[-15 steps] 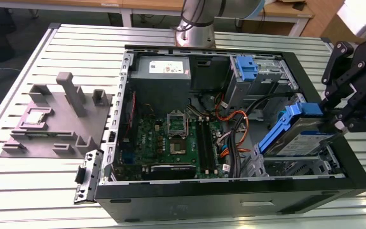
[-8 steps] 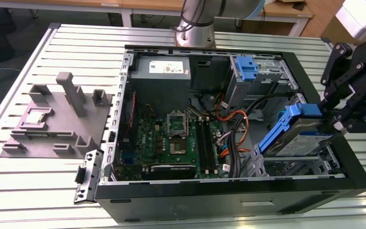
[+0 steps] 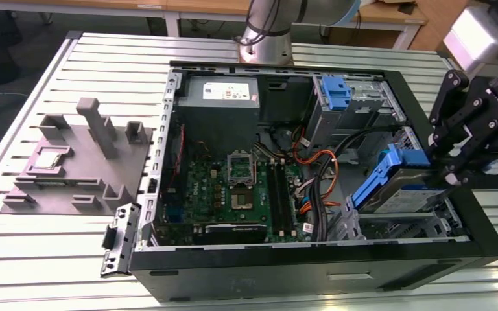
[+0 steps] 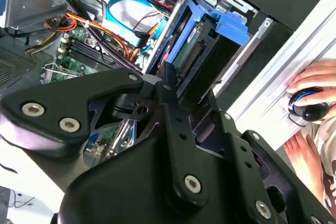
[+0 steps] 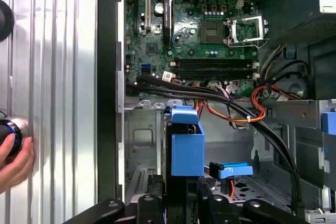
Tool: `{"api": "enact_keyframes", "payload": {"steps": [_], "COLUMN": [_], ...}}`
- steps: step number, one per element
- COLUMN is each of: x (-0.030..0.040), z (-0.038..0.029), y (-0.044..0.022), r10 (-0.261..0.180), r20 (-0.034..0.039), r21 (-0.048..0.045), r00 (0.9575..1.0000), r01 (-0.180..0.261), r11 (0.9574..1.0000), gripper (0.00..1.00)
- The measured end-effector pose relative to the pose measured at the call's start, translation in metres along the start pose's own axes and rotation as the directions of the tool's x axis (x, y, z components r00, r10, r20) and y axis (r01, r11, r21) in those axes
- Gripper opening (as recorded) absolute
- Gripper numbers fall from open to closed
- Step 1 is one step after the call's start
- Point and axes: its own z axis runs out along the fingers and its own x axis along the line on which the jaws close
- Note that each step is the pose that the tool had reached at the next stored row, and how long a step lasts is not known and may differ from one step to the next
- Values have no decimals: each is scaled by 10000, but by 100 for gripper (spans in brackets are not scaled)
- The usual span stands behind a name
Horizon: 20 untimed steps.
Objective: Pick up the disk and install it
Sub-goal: 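Insert the disk into the insertion slot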
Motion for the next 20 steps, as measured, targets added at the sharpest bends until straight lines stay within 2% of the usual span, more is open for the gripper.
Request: {"api": "enact_keyframes", "payload": {"steps": [8,12,20], "x": [8,8,16], "z": [145,157,298], "y": [-6,-6,-12], "r10": [-1,0,0], "r20": [0,-3,-3], "r21": [0,0,0], "r00": [10000,10000,10000], "r01": [1,0,0], "r11": [10000,10000,10000], "gripper": [35,35,35]}}
